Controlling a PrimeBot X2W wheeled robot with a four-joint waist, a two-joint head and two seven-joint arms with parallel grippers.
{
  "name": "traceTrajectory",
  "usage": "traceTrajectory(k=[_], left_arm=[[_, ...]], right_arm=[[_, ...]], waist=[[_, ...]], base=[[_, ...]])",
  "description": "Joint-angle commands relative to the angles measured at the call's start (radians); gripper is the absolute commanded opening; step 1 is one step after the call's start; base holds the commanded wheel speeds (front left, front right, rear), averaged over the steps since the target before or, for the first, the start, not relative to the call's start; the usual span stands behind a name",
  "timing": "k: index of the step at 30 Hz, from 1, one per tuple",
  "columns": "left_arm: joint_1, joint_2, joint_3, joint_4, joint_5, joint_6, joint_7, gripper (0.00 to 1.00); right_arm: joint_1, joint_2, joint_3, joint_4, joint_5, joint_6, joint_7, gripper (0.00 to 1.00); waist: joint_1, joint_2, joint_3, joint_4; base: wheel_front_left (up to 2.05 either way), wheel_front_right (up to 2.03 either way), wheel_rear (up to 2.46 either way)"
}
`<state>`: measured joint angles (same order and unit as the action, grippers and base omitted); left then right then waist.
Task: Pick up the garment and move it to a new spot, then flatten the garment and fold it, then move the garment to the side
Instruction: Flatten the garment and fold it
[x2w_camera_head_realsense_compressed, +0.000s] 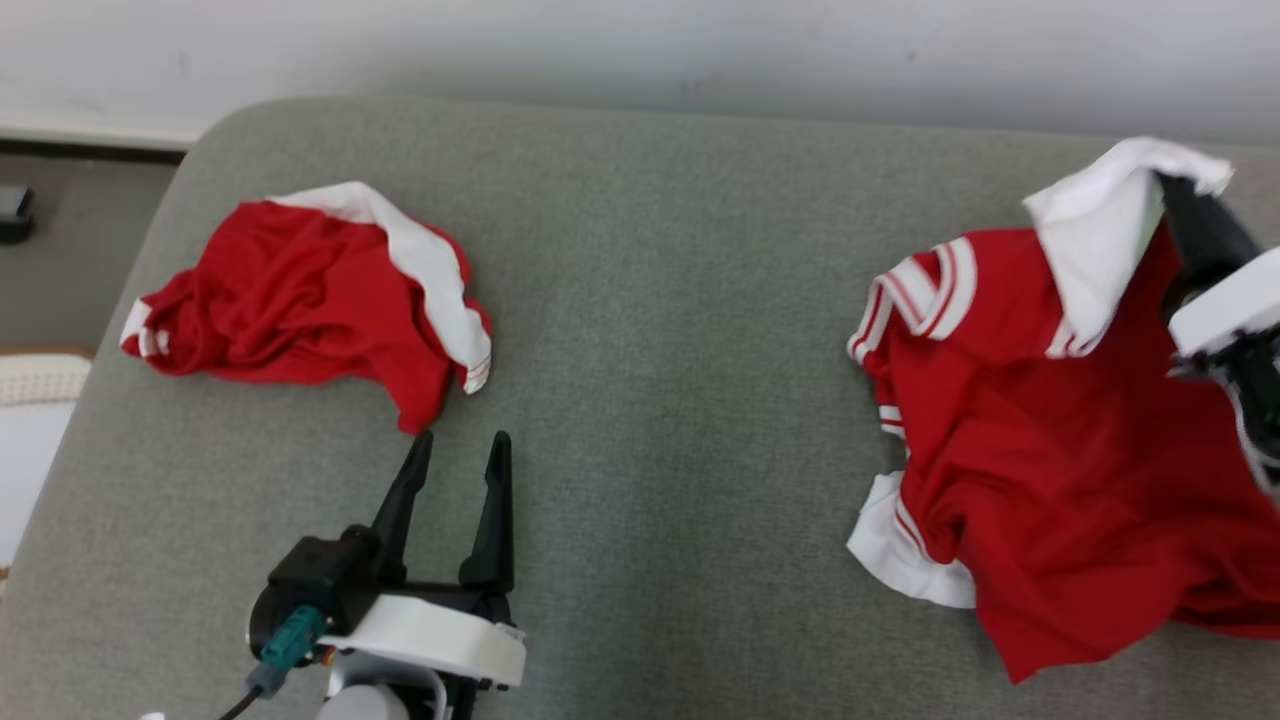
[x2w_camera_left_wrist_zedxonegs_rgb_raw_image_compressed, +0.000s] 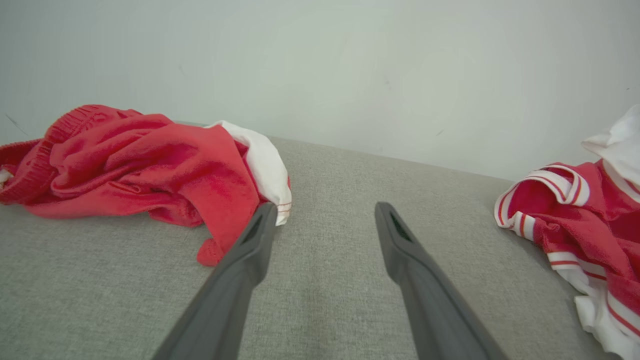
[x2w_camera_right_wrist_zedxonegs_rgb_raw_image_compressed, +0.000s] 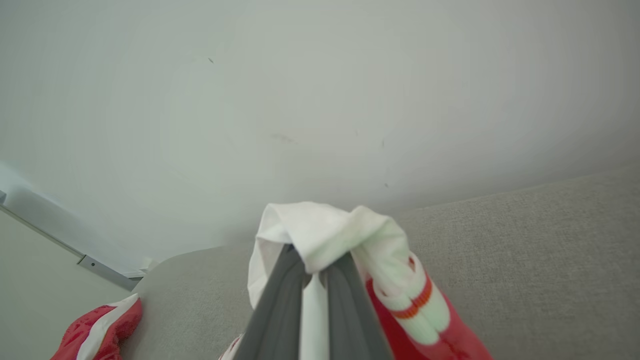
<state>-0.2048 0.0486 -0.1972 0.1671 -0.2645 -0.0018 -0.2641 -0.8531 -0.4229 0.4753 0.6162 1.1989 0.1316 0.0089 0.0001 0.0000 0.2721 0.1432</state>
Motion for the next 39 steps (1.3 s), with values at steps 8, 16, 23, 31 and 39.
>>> traceTrajectory(k=[8, 16, 23, 31, 39], left_arm=[[-0.065, 0.004, -0.038, -0.007, -0.022, 0.004, -0.001, 1.00], [-0.083, 0.003, -0.053, 0.000, -0.013, 0.010, 0.000, 1.00], [-0.060, 0.003, -0.041, 0.015, 0.007, 0.001, 0.000, 1.00], [-0.006, 0.004, -0.016, 0.031, 0.027, -0.007, 0.000, 1.00], [0.056, 0.004, 0.025, 0.031, 0.021, -0.001, 0.000, 1.00]], right_arm=[[-0.203, -0.033, -0.044, 0.215, 0.022, -0.002, -0.064, 0.00], [-0.299, -0.015, -0.039, 0.364, 0.026, -0.002, -0.135, 1.00], [-0.228, 0.013, 0.031, 0.288, 0.047, -0.002, -0.139, 1.00], [-0.049, -0.023, 0.164, 0.066, 0.029, -0.002, -0.209, 1.00], [0.175, -0.055, 0.220, -0.024, -0.074, -0.002, -0.271, 1.00]], waist=[[-0.0001, 0.0000, 0.114, 0.086], [-0.0001, 0.0000, 0.125, 0.085], [-0.0001, 0.0000, 0.051, 0.009], [-0.0001, 0.0000, -0.076, -0.115], [-0.0001, 0.0000, -0.184, -0.223]], base=[[0.00, 0.00, 0.00], [0.00, 0.00, 0.00], [0.00, 0.00, 0.00], [0.00, 0.00, 0.00], [0.00, 0.00, 0.00]])
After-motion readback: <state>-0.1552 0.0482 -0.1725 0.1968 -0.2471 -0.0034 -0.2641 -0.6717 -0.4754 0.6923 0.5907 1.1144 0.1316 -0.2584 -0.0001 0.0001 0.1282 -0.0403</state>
